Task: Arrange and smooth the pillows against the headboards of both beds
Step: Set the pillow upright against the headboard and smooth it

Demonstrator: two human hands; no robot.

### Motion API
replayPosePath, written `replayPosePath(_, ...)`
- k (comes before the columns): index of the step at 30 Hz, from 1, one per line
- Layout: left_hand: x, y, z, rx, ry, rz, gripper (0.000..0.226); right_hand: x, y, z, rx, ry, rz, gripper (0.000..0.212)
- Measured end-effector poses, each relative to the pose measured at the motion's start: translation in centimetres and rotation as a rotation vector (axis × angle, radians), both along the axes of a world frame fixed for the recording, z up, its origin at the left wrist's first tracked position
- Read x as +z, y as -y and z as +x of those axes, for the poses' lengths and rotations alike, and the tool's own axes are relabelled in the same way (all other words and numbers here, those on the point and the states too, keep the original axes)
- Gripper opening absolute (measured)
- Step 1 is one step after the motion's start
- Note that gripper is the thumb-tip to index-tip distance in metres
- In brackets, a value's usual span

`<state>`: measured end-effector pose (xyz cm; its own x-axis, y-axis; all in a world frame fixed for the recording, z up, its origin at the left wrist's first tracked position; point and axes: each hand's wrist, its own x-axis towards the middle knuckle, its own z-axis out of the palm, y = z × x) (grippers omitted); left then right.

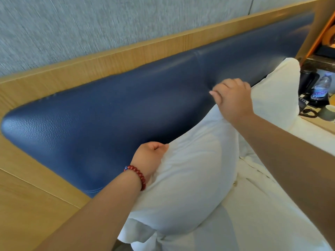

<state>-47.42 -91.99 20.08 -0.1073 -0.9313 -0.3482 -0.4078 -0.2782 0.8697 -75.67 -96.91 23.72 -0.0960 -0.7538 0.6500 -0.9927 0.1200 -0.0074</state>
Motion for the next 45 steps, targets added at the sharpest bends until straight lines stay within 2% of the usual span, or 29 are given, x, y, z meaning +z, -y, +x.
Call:
replayPosePath(1,-0.1,0.0,0.1,0.011,-0.014,0.014,0.022,0.0,-0.7,1.3,0.099,-0.005,-0.086,0.031)
replayPosePath(2,-0.3,0.0,0.3,0.018,-0.021,0.026,0.022,-0.4,-1.6,2.6,0.236,-0.038,-0.091,0.034)
replayPosePath(3,-0.5,-0.1,0.4,0.019,-0.022,0.036,0.022,-1.5,-2.6,3.7,0.392,-0.096,-0.028,0.038)
replayPosePath(5,-0.9,-0.3,0.7,0.012,-0.007,0.055,0.022,-4.2,-4.4,4.7,0.565,-0.115,0.279,0.047)
replayPosePath(7,-1.1,-0.4,0.7,-0.008,0.018,0.071,0.02,-5.8,-4.9,3.0,0.485,-0.018,0.477,0.062)
replayPosePath(9,-1.1,-0.5,0.4,-0.027,0.051,0.078,0.019,-6.5,-4.3,0.2,0.275,0.037,0.507,0.08)
replayPosePath(10,-1.0,-0.5,0.2,-0.033,0.061,0.078,0.018,-6.3,-4.1,-0.8,0.135,0.09,0.516,0.082)
replayPosePath(12,-0.9,-0.5,-0.1,-0.044,0.063,0.068,0.017,-5.7,-3.8,-1.9,-0.117,0.269,0.494,0.069)
replayPosePath(13,-0.9,-0.6,-0.1,-0.049,0.06,0.066,0.017,-5.3,-3.9,-1.8,-0.156,0.266,0.414,0.068)
replayPosePath(14,-0.9,-0.7,-0.1,-0.048,0.053,0.07,0.017,-4.7,-4.3,-1.1,-0.113,0.19,0.318,0.073)
replayPosePath(16,-0.9,-1.0,0.2,-0.031,0.042,0.079,0.016,-3.9,-5.1,0.9,0.173,0.036,0.16,0.072)
replayPosePath(18,-1.0,-1.1,0.4,-0.009,0.043,0.079,0.015,-4.2,-5.6,2.7,0.445,-0.018,0.269,0.058)
replayPosePath(19,-1.0,-1.2,0.5,-0.001,0.043,0.078,0.015,-4.5,-5.6,3.1,0.493,-0.014,0.386,0.057)
replayPosePath(20,-1.0,-1.2,0.5,0.004,0.044,0.079,0.015,-5.0,-5.4,2.9,0.491,0.012,0.477,0.06)
replayPosePath(22,-0.8,-1.4,0.4,0.017,0.046,0.071,0.017,-6.2,-4.6,1.1,0.39,0.107,0.493,0.065)
replayPosePath(25,-0.8,-1.5,0.2,0.05,0.037,0.061,0.018,-6.1,-4.2,-1.9,0.006,0.331,0.538,0.061)
replayPosePath(27,-1.0,-1.6,0.2,0.067,0.03,0.061,0.017,-5.5,-4.3,-1.8,-0.081,0.213,0.396,0.063)
replayPosePath(28,-1.1,-1.6,0.3,0.072,0.023,0.061,0.017,-4.9,-4.3,-0.7,-0.033,0.132,0.295,0.064)
replayPosePath(30,-1.2,-1.6,0.4,0.079,0.002,0.065,0.016,-3.8,-4.9,2.9,0.212,0.018,0.188,0.06)
replayPosePath(32,-1.0,-1.7,0.7,0.073,-0.021,0.065,0.016,-4.5,-5.9,6.6,0.439,-0.059,0.253,0.054)
replayPosePath(34,-0.7,-1.6,1.5,0.036,0.027,0.041,0.017,-5.6,-7.1,8.7,0.45,-0.019,0.444,0.066)
replayPosePath(36,-0.6,-1.3,2.8,-0.074,0.274,-0.056,0.021,-7.0,-7.6,8.5,0.362,0.069,0.515,0.078)
replayPosePath(38,-0.7,-1.1,4.1,-0.194,0.605,-0.218,0.023,-7.4,-7.6,8.5,0.311,0.075,0.504,0.078)
replayPosePath(40,-0.5,-1.8,4.9,-0.193,0.794,-0.414,0.022,-7.6,-7.4,8.8,0.294,0.047,0.483,0.077)
replayPosePath(41,-0.3,-2.4,5.1,-0.145,0.79,-0.548,0.023,-7.8,-7.4,8.9,0.287,0.039,0.481,0.077)
replayPosePath(43,0.6,-3.9,5.0,-0.055,0.644,-0.871,0.029,-7.9,-7.3,8.6,0.27,0.047,0.493,0.078)
replayPosePath(44,1.0,-4.6,4.6,-0.051,0.568,-0.968,0.031,-7.9,-7.3,8.5,0.269,0.05,0.497,0.078)
replayPosePath(45,1.4,-5.1,4.2,-0.11,0.501,-0.971,0.033,-7.9,-7.2,8.2,0.268,0.054,0.499,0.079)
